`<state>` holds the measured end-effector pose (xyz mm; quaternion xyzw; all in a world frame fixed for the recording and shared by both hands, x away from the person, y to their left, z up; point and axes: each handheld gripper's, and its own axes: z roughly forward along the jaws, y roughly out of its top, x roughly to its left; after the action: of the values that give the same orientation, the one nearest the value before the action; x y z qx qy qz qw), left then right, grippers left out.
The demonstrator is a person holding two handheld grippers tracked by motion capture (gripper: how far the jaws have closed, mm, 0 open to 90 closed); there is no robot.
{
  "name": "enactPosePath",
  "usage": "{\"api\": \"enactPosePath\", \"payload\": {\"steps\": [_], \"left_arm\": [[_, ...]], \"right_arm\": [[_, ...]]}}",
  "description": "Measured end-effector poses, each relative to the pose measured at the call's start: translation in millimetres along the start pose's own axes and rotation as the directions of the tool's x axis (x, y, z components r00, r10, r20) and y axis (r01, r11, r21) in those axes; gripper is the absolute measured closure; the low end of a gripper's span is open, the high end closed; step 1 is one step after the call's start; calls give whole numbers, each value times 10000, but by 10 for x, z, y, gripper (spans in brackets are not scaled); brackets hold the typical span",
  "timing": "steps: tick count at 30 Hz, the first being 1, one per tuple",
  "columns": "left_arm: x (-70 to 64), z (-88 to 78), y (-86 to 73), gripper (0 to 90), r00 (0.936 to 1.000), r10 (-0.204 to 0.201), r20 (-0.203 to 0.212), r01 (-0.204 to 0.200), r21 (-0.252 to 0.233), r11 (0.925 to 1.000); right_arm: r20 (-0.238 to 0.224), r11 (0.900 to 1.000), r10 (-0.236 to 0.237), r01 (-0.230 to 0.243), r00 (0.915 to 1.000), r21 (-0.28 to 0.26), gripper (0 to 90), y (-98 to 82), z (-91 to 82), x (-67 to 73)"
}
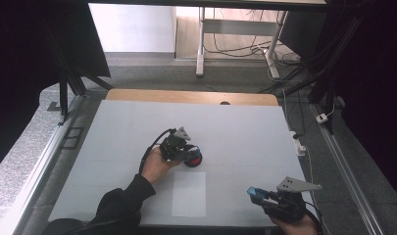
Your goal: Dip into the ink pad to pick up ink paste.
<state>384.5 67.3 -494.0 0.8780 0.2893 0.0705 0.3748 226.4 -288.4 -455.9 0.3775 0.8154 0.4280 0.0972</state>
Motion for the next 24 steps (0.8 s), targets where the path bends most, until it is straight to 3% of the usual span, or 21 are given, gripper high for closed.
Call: {"api": "enactPosePath", "payload": {"steps": [8, 17, 24], "left_arm": [[63, -78, 1, 701, 9988, -421, 236, 427, -239, 9988], [55, -276, -11, 700, 9986, -282, 438, 301, -423, 9987], [17, -451, -23, 700, 9977, -223, 644, 276, -831, 9962]], "right_arm": [[-23, 10000, 40, -40, 10000, 7, 678, 1, -3, -3], [-32, 10000, 41, -41, 10000, 17, 677, 1, -1, -3], [-24, 10000, 20, -20, 10000, 23, 678, 2, 1, -3]]}}
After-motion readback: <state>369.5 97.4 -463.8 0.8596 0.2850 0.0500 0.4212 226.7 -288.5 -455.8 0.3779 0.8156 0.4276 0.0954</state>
